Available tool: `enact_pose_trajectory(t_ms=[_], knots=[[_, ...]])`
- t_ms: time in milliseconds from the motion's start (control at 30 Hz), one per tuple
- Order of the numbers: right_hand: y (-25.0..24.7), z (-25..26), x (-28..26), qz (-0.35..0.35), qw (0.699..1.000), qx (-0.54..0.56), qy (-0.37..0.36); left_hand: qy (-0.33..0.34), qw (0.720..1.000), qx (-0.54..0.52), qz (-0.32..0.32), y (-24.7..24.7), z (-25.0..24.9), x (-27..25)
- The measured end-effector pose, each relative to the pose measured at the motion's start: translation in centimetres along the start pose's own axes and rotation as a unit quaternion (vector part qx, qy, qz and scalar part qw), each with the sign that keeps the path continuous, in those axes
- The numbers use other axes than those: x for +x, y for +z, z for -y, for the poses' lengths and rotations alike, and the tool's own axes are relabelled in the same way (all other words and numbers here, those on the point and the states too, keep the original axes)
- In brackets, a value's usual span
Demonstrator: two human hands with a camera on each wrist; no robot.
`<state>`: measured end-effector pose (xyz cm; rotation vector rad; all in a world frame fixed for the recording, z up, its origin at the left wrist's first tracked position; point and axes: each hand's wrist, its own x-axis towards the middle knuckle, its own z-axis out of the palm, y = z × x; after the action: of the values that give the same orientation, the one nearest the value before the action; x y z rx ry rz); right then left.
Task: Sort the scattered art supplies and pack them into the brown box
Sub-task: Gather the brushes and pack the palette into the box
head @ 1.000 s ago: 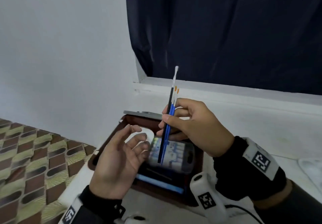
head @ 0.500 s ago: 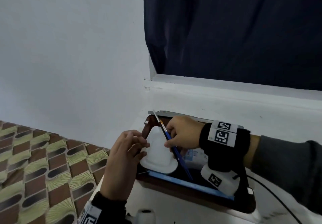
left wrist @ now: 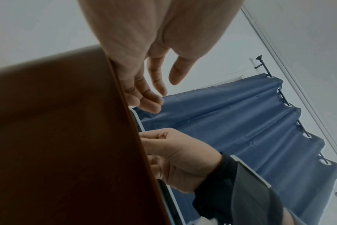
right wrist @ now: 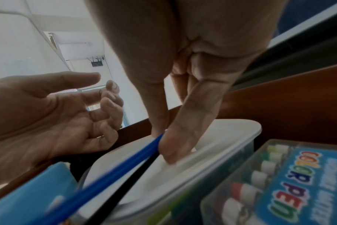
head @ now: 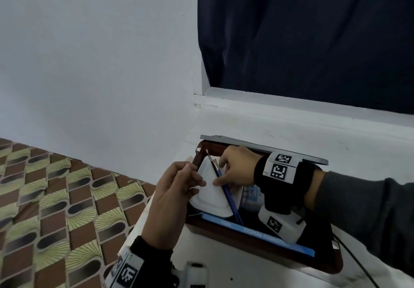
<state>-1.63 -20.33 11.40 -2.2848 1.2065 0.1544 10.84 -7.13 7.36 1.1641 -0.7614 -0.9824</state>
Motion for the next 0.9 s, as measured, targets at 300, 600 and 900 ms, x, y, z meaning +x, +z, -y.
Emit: enact_pose_trajectory(t_ms=[300, 600, 900], knots=[[-2.0, -1.5, -4.0, -0.049, 0.995, 0.068, -0.048, 0.018, 0.997, 0.024, 0.071, 1.6, -0.8, -1.1], [-1.8, -7.8, -14.2, -0.258, 0.948, 0.167, -0.083, 0.055, 0.984, 0.007, 0.168, 10.4, -0.7, -4.4], [2.1, -25.4, -23.5, -0.354, 0.922, 0.131, 0.084, 0.125, 0.955, 0.177, 0.202, 19.3, 3.6, -6.4]])
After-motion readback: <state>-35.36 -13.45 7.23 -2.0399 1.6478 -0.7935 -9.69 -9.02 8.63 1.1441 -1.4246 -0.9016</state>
